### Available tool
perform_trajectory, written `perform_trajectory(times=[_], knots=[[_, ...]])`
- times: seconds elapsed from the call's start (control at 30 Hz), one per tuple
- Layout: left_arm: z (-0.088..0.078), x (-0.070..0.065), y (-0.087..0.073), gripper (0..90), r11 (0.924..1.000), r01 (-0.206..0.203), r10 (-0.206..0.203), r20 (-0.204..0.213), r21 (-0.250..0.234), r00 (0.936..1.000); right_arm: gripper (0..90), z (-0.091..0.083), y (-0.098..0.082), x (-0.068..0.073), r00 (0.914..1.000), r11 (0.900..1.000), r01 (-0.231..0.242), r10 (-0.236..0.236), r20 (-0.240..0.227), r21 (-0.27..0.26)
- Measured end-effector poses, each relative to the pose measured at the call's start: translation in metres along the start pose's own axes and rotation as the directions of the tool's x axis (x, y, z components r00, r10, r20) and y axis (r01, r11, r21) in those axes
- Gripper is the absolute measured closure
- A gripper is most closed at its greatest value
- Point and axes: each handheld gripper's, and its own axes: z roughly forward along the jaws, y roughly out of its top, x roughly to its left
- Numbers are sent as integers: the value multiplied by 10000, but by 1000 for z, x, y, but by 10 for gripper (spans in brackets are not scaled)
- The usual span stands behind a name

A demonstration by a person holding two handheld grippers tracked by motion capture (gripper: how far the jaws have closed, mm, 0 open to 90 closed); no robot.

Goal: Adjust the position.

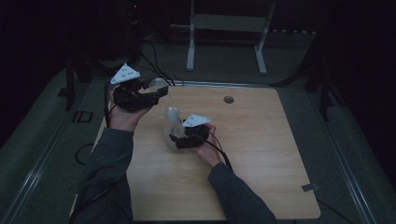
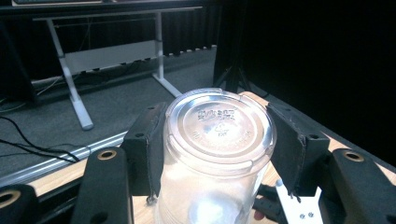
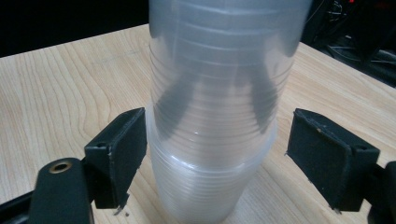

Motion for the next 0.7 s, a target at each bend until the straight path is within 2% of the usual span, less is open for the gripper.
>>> perform_trajectory(times=[0.17,0.27,0.37,0.7], knots=[[-6,4,-4,418,10000,84,-84,-46,-10,10000,191,-5,0,-1,10000,10000,21,-21,40,-50],[-10,7,-8,418,9996,267,-268,-64,-85,9996,183,-9,0,-1,10000,9999,26,-25,12,-120],[-13,8,-12,418,9994,337,-338,-116,-85,9994,178,-13,0,0,9999,9997,165,-165,-31,-199],[-22,14,-32,418,9964,844,-845,-182,-61,9963,180,-25,1,6,9995,9984,279,-285,-119,-492]])
